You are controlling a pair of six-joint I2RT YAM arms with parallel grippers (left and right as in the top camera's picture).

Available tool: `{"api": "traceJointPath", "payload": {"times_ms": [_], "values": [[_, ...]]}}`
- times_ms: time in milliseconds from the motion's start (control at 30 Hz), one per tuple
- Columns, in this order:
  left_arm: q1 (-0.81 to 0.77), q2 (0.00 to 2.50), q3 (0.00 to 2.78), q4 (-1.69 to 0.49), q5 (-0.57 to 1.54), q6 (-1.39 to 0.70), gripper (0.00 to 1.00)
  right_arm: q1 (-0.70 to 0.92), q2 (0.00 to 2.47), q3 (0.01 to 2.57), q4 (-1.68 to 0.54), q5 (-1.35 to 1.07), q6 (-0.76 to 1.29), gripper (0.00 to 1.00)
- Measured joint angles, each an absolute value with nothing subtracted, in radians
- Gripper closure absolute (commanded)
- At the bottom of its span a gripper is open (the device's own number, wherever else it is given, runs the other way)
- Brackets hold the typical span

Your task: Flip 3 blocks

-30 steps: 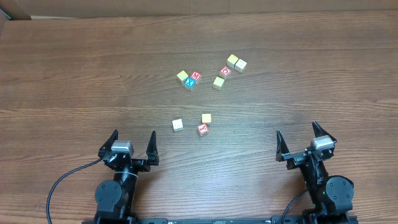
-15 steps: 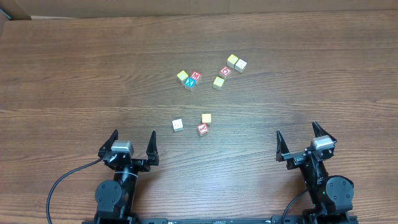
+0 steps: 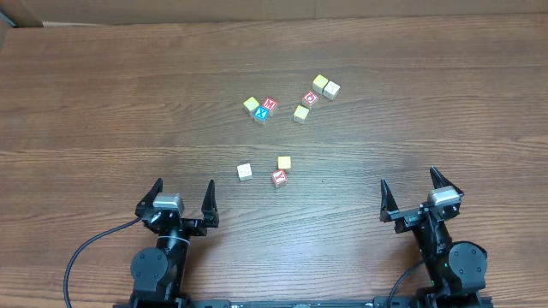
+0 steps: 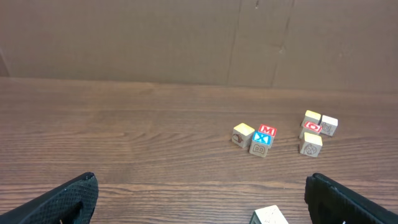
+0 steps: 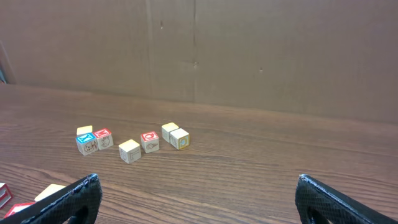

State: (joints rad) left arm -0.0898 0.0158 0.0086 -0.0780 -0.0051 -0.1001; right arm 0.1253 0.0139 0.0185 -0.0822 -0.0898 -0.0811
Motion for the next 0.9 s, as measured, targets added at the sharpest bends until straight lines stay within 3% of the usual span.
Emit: {"api": "traceJointPath", "payload": {"times_ms": [533, 733, 900], "values": [[-0.09, 0.016, 0.009, -0.078, 0.005, -0.1, 0.0, 0.125, 0.014, 0.019, -0.047, -0.097, -0.082, 0.0], [-0.09, 0.016, 0.009, -0.068, 0.076, -0.1, 0.0, 0.125, 0.014, 0.019, 0.106, -0.192, -0.082, 0.0], [-0.09, 0.016, 0.015, -0.073, 0.114, -0.1, 0.0, 0.125, 0.013, 0.023, 0.075, -0.27, -0.075, 0.0]]}}
